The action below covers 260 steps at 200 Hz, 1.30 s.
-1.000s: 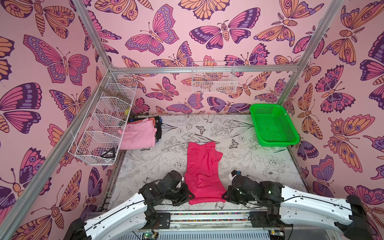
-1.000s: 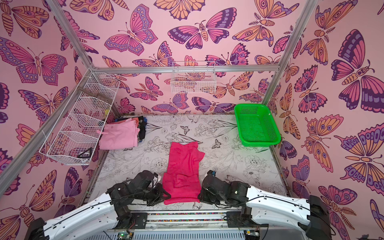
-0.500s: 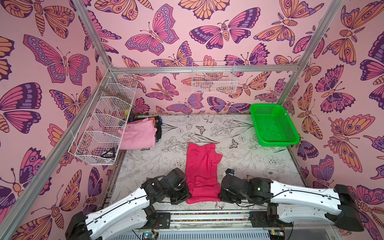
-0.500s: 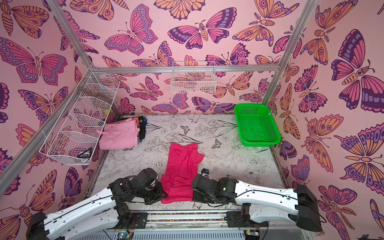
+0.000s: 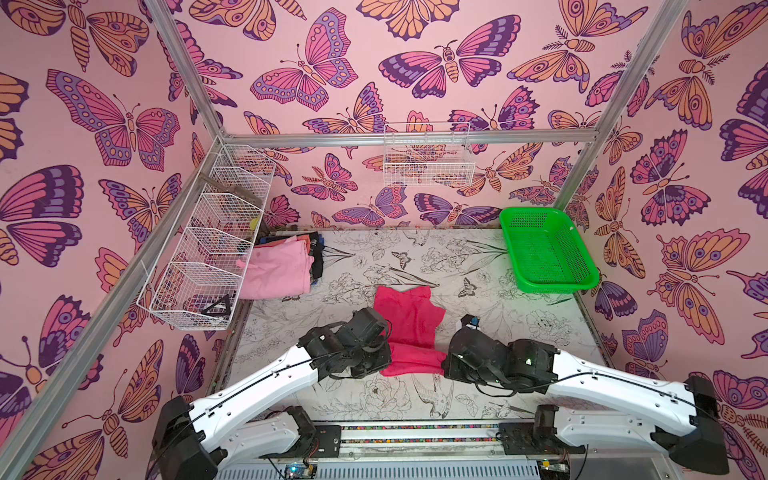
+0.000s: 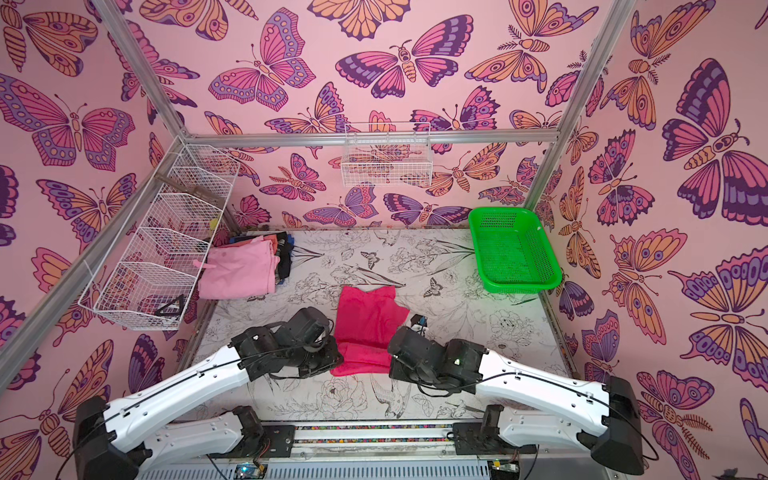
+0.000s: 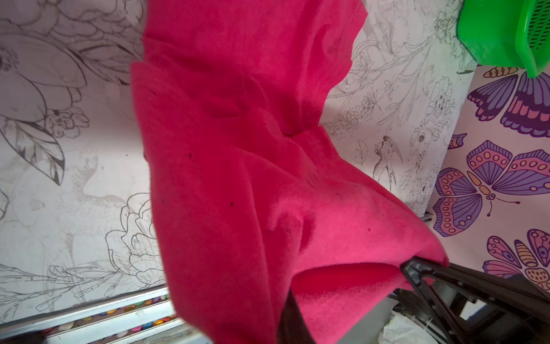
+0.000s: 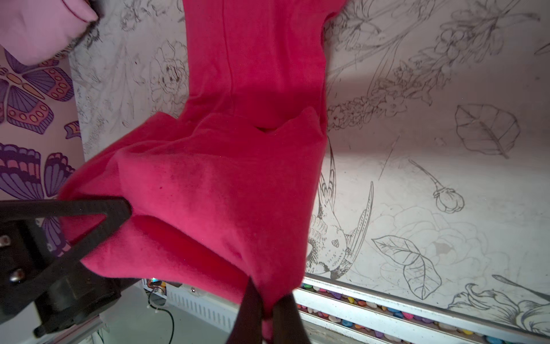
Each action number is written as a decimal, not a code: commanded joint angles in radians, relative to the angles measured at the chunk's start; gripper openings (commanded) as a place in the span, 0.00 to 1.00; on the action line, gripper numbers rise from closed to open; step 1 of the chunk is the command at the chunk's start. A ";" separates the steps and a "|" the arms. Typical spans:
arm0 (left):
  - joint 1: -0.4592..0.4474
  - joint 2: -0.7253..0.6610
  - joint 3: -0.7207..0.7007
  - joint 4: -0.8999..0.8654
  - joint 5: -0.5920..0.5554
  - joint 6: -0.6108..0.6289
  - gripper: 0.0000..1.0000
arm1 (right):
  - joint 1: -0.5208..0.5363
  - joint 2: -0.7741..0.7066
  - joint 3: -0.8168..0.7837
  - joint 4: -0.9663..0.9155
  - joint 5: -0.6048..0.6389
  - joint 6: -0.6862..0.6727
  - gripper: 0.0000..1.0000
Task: Fold and stack t-shirts
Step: Fold the T-shirt.
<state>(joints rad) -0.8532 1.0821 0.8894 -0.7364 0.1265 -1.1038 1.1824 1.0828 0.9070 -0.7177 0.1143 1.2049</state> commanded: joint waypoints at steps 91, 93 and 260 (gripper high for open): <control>0.132 0.034 0.061 -0.013 -0.064 0.092 0.16 | -0.119 0.196 0.147 0.021 -0.075 -0.150 0.00; 0.134 0.035 0.060 -0.009 -0.065 0.093 0.16 | -0.121 0.198 0.148 0.022 -0.076 -0.150 0.00; 0.328 0.417 0.251 0.149 0.114 0.185 0.17 | -0.363 0.400 0.216 0.093 -0.290 -0.257 0.00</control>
<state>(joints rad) -0.5449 1.4757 1.1152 -0.6102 0.2222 -0.9466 0.8696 1.4490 1.0931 -0.6415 -0.1047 0.9974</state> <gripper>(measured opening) 0.172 0.067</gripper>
